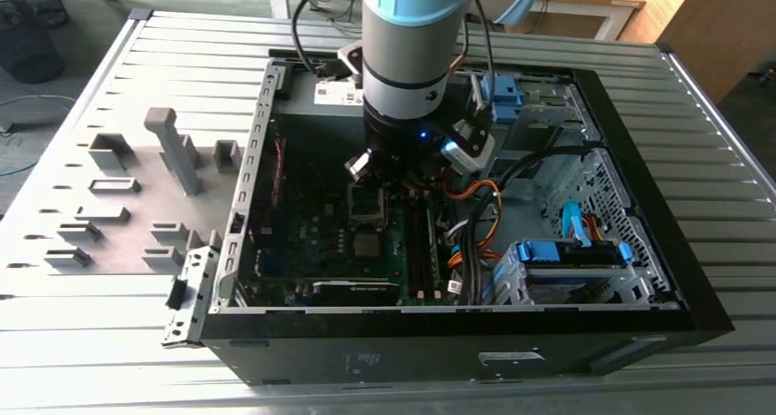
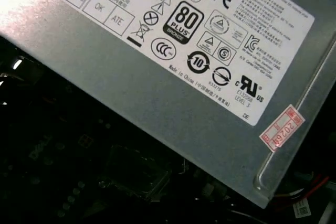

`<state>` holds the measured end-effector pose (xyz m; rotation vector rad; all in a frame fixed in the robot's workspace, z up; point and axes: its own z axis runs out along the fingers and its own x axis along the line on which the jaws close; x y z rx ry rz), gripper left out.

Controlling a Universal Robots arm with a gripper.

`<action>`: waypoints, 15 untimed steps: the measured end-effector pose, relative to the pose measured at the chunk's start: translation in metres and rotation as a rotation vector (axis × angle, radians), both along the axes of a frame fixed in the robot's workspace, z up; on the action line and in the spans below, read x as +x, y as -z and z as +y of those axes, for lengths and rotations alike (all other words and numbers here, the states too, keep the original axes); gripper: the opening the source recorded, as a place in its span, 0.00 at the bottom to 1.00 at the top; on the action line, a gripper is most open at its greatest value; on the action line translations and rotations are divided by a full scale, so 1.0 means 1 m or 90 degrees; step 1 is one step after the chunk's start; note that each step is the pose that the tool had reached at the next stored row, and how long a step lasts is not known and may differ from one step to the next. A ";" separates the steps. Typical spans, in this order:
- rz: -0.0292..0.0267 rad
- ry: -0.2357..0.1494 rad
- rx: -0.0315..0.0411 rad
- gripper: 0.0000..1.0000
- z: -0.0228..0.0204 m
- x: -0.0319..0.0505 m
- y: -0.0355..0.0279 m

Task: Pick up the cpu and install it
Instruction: 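Close the cpu cover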

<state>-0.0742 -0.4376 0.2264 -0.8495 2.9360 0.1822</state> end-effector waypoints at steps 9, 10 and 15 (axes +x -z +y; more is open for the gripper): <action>0.0000 -0.001 0.0000 0.11 -0.0039 0.0001 -0.0028; 0.0000 -0.002 0.0000 0.11 -0.0043 0.0001 -0.0030; 0.0000 -0.002 -0.0001 0.11 -0.0057 0.0004 -0.0034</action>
